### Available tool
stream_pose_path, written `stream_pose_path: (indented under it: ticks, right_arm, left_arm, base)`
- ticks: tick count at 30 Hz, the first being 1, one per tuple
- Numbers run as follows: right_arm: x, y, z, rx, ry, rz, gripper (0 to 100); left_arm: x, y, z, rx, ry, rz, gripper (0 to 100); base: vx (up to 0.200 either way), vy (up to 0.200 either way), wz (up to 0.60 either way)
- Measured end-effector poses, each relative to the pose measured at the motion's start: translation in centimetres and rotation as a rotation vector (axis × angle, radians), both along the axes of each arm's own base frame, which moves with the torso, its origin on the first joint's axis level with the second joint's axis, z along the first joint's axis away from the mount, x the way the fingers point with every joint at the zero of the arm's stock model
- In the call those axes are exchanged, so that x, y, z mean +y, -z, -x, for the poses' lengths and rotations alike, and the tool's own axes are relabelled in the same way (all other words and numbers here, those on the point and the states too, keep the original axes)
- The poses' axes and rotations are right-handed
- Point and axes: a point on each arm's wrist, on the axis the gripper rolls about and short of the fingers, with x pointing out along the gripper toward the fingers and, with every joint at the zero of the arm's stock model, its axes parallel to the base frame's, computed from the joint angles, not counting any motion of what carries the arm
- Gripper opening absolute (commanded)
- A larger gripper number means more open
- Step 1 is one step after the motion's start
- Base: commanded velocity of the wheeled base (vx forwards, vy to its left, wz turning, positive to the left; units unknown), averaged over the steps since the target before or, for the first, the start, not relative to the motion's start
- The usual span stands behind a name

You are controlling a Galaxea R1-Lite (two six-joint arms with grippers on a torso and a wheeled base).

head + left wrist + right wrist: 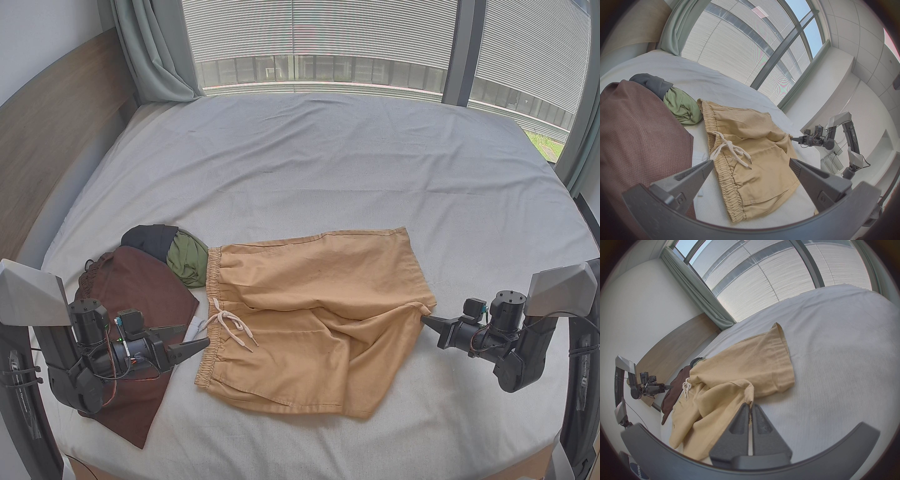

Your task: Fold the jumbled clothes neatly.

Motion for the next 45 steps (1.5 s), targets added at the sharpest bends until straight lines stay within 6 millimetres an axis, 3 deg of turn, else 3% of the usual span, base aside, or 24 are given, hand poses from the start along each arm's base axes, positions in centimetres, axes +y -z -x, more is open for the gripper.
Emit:
stream_pose_path:
  ticks: [17, 27, 28, 36, 45]
  right_arm:
    - [-0.4, -2.4, -2.6, -0.138, 0.051, -0.01, 0]
    - [-0.1, -2.6, -3.3, -0.163, 0.047, -0.015, 0]
    - [-0.1, -2.6, -3.3, -0.163, 0.048, -0.014, 100]
    - [-0.1, -2.4, -3.2, -0.154, 0.047, -0.014, 100]
    - [-0.5, -1.8, -0.2, -0.049, -0.016, -0.019, 100]
  left_arm:
    - [0.0, 0.2, 0.0, 0.008, 0.001, 0.0, 100]
    - [0.0, 0.3, 0.0, 0.009, 0.001, 0.0, 100]
    - [0.0, 0.3, 0.0, 0.01, 0.001, 0.0, 100]
    - [0.0, 0.3, -0.1, 0.009, 0.001, 0.0, 100]
    - [0.0, 0.3, -0.1, 0.009, 0.001, 0.0, 100]
  base:
    - [0.0, 0.0, 0.0]
    - [0.0, 0.0, 0.0]
    - [0.0, 0.0, 0.0]
    - [0.0, 0.0, 0.0]
    - [0.0, 0.0, 0.0]
